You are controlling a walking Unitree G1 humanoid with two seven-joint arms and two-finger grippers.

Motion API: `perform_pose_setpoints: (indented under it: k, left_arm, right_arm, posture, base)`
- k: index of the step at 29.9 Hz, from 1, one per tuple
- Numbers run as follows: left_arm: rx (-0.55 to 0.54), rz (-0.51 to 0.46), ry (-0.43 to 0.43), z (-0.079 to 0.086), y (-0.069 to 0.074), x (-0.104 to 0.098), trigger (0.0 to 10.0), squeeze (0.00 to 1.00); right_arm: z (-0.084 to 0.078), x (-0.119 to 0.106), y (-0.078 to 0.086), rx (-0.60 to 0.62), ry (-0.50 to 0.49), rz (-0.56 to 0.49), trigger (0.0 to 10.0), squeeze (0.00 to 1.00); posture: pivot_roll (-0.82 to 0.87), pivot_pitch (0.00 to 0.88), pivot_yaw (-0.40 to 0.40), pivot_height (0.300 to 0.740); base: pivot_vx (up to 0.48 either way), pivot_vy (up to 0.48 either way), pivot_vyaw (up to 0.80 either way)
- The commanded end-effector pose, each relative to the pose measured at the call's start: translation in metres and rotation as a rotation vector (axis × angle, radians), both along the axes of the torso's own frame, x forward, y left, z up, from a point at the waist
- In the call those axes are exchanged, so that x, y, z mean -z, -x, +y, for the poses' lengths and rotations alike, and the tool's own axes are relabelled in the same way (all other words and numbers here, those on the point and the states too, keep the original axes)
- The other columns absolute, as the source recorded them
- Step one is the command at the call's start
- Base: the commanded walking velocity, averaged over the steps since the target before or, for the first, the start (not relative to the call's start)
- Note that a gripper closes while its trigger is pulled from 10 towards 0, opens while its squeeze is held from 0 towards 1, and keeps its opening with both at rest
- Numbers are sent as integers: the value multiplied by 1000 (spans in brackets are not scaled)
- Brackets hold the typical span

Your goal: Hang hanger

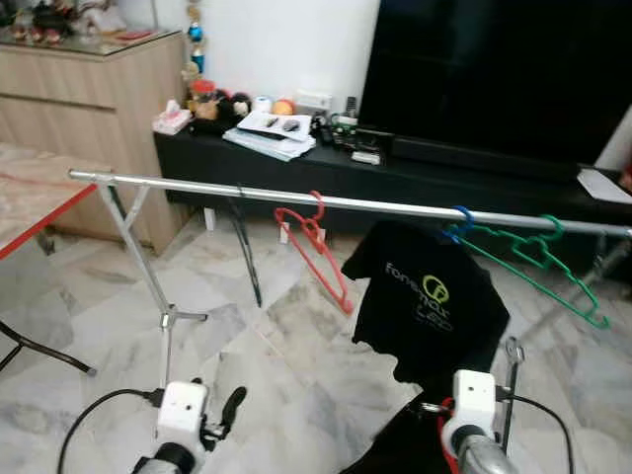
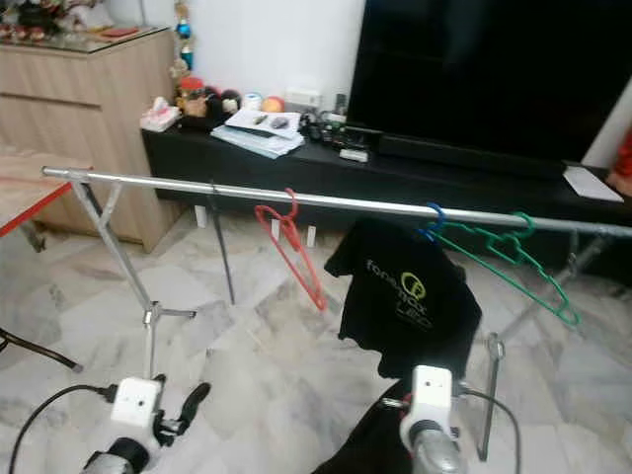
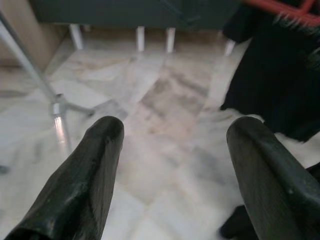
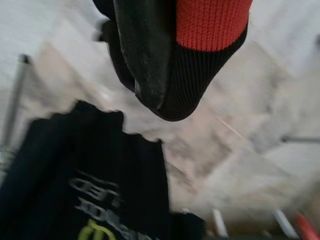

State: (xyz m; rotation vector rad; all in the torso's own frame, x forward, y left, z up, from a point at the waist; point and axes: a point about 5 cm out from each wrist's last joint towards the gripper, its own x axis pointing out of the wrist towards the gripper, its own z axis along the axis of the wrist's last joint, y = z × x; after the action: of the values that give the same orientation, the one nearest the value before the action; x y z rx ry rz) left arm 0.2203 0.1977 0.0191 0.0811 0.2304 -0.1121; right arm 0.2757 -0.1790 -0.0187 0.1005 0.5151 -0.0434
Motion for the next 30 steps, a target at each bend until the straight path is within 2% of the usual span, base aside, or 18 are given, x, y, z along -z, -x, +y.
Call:
perform_pose_setpoints:
  k: [1, 30]
  left_arm:
    - [13, -18, 25, -8, -4, -3, 10000, 0]
    - [14, -18, 26, -9, -4, -3, 10000, 0]
  right_arm:
    - [-14, -5, -2, 28, 28, -24, 10000, 0]
    - [-15, -5, -2, 31, 28, -24, 10000, 0]
  posture:
    - [81, 25, -71, 740]
    - [80, 25, -71, 740]
  base:
    - [326, 0, 0]
    - [330, 0, 0]
